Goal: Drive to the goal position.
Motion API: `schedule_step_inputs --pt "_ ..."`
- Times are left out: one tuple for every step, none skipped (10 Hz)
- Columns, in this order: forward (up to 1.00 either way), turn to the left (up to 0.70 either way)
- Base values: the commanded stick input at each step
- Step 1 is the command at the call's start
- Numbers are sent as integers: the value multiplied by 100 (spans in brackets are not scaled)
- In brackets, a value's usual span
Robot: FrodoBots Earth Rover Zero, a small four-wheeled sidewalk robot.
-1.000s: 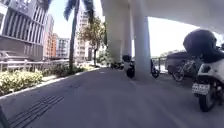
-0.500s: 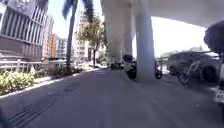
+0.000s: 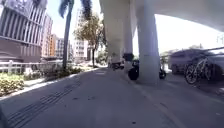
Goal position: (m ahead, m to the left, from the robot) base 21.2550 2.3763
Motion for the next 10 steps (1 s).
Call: schedule_step_inputs --pt "70 1" --pt "70 14" --pt "70 10" --pt "70 0" --pt "70 0" --pt "70 0" --pt "70 0" --pt "70 0" --pt "70 0" --pt "70 0"
